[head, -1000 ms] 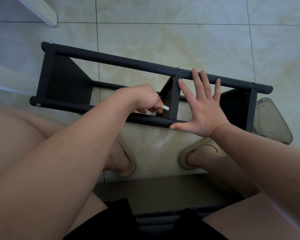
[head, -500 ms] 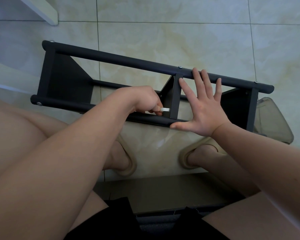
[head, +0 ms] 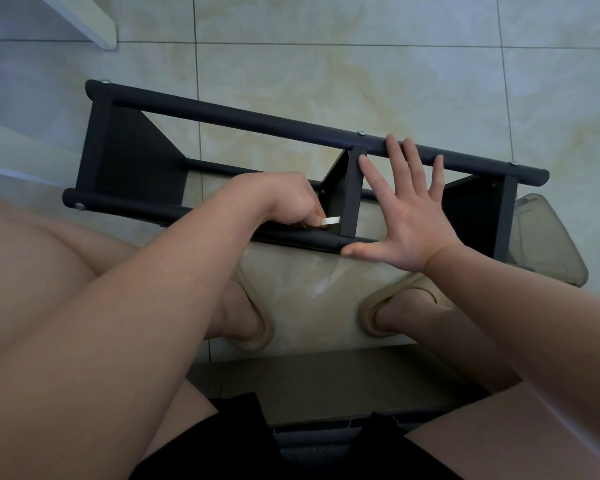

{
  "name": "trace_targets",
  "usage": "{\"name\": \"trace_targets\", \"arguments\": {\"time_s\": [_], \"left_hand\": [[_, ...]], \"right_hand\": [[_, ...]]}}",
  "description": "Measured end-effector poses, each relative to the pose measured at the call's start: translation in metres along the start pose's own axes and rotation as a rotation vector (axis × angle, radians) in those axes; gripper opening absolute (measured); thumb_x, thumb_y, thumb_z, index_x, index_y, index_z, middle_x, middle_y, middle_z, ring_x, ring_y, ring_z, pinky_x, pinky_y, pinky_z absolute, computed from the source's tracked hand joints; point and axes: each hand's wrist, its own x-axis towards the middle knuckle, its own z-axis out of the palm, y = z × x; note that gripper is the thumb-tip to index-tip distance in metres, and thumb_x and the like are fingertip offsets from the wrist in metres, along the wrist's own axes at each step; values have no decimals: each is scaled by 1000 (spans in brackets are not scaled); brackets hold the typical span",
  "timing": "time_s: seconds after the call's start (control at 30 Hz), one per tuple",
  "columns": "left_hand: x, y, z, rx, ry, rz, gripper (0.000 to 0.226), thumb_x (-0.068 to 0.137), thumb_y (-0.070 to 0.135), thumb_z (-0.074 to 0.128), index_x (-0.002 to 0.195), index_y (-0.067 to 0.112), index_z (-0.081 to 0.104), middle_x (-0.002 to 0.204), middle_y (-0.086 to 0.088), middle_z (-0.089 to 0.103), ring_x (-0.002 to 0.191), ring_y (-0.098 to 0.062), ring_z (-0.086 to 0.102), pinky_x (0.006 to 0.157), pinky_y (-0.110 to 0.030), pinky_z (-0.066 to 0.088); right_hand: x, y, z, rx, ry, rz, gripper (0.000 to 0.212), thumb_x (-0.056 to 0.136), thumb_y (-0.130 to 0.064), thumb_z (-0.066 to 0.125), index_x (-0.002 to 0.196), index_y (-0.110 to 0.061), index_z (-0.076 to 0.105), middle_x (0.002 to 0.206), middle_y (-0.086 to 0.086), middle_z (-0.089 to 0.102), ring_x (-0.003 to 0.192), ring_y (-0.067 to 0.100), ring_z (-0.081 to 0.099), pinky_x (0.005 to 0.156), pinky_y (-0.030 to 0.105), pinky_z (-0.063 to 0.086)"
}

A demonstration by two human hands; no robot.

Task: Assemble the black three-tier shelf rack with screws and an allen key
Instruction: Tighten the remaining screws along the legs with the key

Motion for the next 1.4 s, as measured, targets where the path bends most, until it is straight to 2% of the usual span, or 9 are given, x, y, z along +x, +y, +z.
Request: {"name": "trace_targets", "arguments": {"time_s": [0.1,0.17,0.27,0.33,0.43,0.57,0.77,0.97,1.4], "left_hand": [[1,-5,-6,40,81,27,15,87,15,68,78,26,76,88,3,76,92,-18,69,83,-31,53],[2,-5,-7,69,134,69,23,84,17,69,69,33,71,87,10,73,88,-13,65,79,-29,50],[3,0,-4,12,147,148,25,85,17,68,69,37,70,78,21,67,80,0,61,72,-23,45],[4,2,-1,-97,144,161,23,86,17,69,71,34,71,79,19,68,80,2,60,73,-23,47],[6,5,6,-352,103,81,12,90,18,69,80,24,72,92,2,73,87,-9,66,78,-30,55],[8,10,14,-615,112,-41,7,94,21,67,99,18,66,78,2,70,70,-9,70,73,-29,55],[10,11,16,-582,287,-81,2,91,21,68,91,24,69,79,5,74,71,-9,69,70,-26,50],[9,15,14,-657,299,-78,7,90,18,68,87,24,69,78,5,75,73,-11,71,69,-26,50],[7,18,12,-698,226,-109,9,94,24,64,101,21,69,82,6,76,77,-10,71,75,-27,51]], "right_hand": [[0,0,0,-5,1,-1,126,66,-102,34,163,-27,6,170,15,-9,156,36,-13,118,70,-8],[0,0,0,0,1,-2,126,66,-102,33,164,-27,6,170,15,-9,156,36,-13,118,70,-8],[0,0,0,3,-1,-2,126,66,-102,33,164,-27,6,170,15,-9,156,36,-14,118,70,-8],[0,0,0,-4,-2,-1,126,66,-102,34,164,-27,7,170,15,-9,156,36,-13,118,70,-8],[0,0,0,-6,1,-2,126,66,-101,35,164,-27,8,170,16,-8,156,37,-12,117,70,-8],[0,1,0,0,6,-3,126,66,-101,36,164,-27,8,170,16,-7,156,37,-11,117,70,-8],[0,0,0,-1,7,-8,125,66,-101,35,164,-27,8,170,16,-7,156,37,-11,117,70,-8],[0,0,0,-8,2,-5,125,67,-101,35,164,-26,8,170,16,-7,156,38,-11,118,70,-8],[0,0,-1,-2,-1,-4,126,66,-102,32,164,-26,9,170,16,-7,156,38,-11,117,71,-8]]}}
